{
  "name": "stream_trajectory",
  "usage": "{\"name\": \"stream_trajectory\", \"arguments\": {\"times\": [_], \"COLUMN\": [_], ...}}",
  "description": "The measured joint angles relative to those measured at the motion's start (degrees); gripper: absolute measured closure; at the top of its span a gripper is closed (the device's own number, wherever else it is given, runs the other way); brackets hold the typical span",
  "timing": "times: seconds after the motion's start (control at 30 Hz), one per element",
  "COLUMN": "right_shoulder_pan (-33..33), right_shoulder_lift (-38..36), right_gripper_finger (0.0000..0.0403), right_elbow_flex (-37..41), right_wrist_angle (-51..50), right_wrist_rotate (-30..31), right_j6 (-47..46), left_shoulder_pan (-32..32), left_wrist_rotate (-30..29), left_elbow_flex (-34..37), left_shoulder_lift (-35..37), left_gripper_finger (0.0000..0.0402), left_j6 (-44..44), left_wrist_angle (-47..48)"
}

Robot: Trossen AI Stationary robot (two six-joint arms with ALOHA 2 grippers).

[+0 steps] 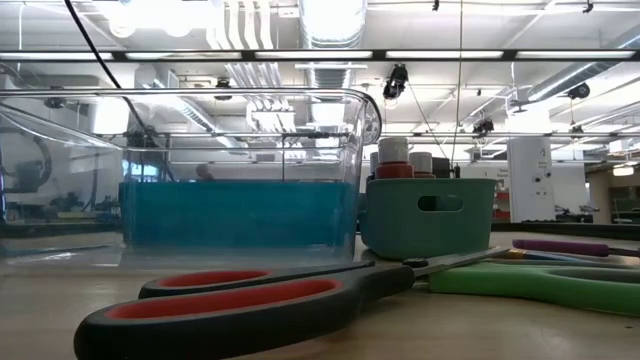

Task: Pick & Place Paint Supplies
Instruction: Put the blue paint bottle into the green bin

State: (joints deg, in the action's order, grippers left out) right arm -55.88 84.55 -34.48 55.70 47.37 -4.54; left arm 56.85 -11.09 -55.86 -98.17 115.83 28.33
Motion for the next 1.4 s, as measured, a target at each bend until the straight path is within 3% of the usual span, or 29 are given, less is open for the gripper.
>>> {"name": "stream_trajectory", "arguments": {"times": [0.27, 0.53, 0.73, 1.23, 1.4], "right_shoulder_pan": [0.0, 0.0, 0.0, 0.0, 0.0], "right_shoulder_lift": [0.0, 0.0, 0.0, 0.0, 0.0], "right_gripper_finger": [0.0181, 0.0181, 0.0181, 0.0181, 0.0181], "right_elbow_flex": [0.0, 0.0, 0.0, 0.0, 0.0], "right_wrist_angle": [0.0, -0.2, -0.2, -1.7, -1.7], "right_wrist_rotate": [0.0, 0.0, 0.1, 0.2, 0.2], "right_j6": [0.0, 0.0, 0.0, -1.5, -1.5], "left_shoulder_pan": [0.4, 2.5, 3.1, 2.7, 2.7], "left_wrist_rotate": [-0.6, 4.7, 2.9, 0.1, -0.1], "left_elbow_flex": [0.0, -0.1, -0.1, 0.0, 0.0], "left_shoulder_lift": [2.0, 3.1, 3.0, -1.1, -1.1], "left_gripper_finger": [0.0257, 0.0257, 0.0261, 0.0390, 0.0394], "left_j6": [-0.6, -2.1, -3.7, -2.2, -2.7], "left_wrist_angle": [1.3, 0.7, -3.2, -6.9, -7.5]}}
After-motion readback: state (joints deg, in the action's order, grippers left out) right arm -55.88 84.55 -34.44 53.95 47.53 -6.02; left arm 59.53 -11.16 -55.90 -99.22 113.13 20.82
